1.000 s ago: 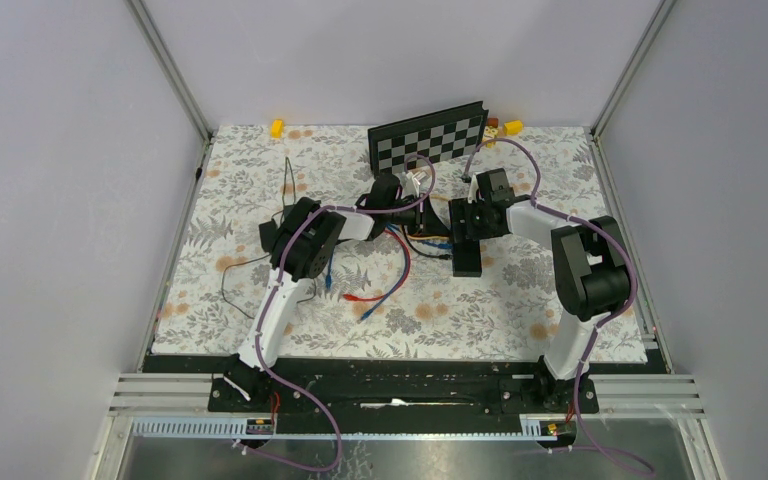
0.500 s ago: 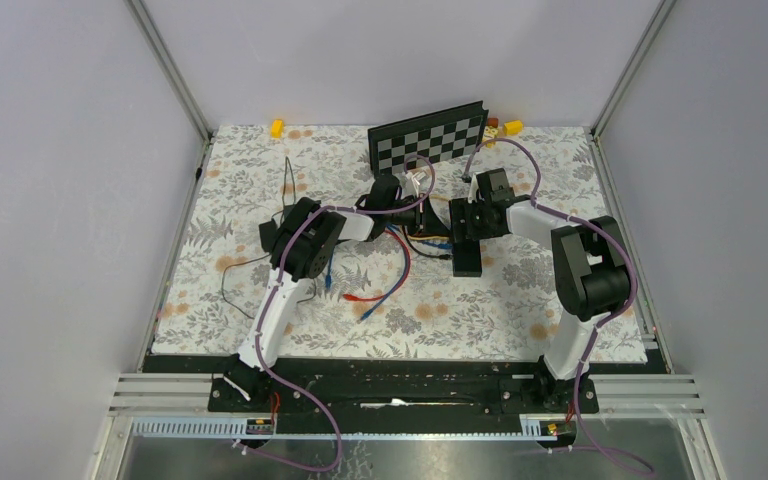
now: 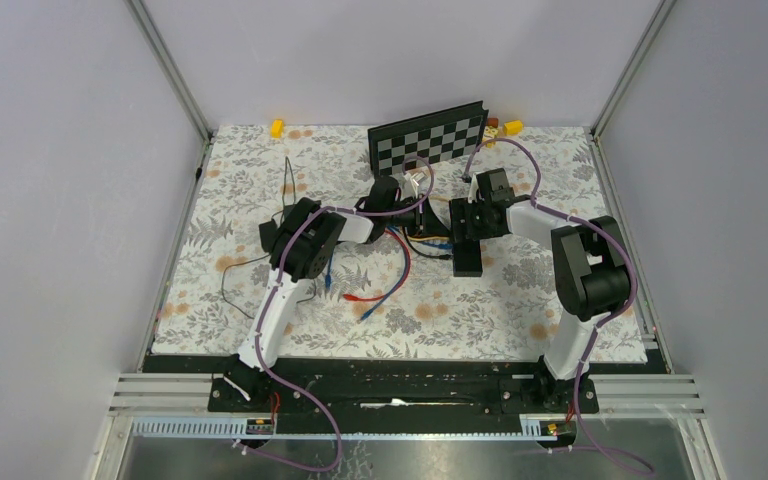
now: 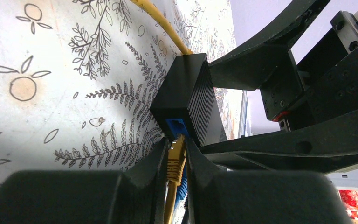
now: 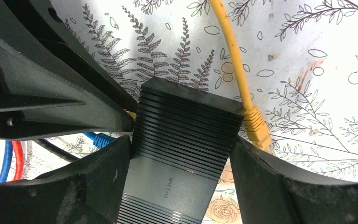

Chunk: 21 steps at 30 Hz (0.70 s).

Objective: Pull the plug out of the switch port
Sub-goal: Pull the connector from the switch port.

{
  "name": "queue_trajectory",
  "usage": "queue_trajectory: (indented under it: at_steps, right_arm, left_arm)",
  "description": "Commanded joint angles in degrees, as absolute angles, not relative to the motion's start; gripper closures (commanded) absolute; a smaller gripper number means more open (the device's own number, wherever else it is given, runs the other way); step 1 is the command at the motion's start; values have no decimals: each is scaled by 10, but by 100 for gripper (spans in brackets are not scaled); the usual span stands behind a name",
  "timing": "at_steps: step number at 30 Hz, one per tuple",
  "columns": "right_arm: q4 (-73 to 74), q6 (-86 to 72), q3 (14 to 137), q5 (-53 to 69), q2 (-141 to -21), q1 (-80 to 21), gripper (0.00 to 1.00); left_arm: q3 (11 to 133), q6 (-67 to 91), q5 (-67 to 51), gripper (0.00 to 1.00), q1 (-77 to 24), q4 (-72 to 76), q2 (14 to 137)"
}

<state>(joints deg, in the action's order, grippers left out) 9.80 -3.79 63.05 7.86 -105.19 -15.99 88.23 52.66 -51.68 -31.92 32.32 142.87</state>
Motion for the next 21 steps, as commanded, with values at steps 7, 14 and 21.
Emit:
queue_trajectory:
  at_steps: [7, 14, 21]
  right_arm:
    - [117, -7, 643, 35, -1070, -157, 40]
    - [117, -5, 643, 35, -1067, -157, 41]
    - [112, -17, 630, 35, -1050, -157, 42]
  left_arm:
    - [849, 495, -475, 100, -326, 207, 1456]
    - [836, 485, -471, 100, -326, 207, 1440]
    - [827, 506, -464, 100, -325, 220, 1428]
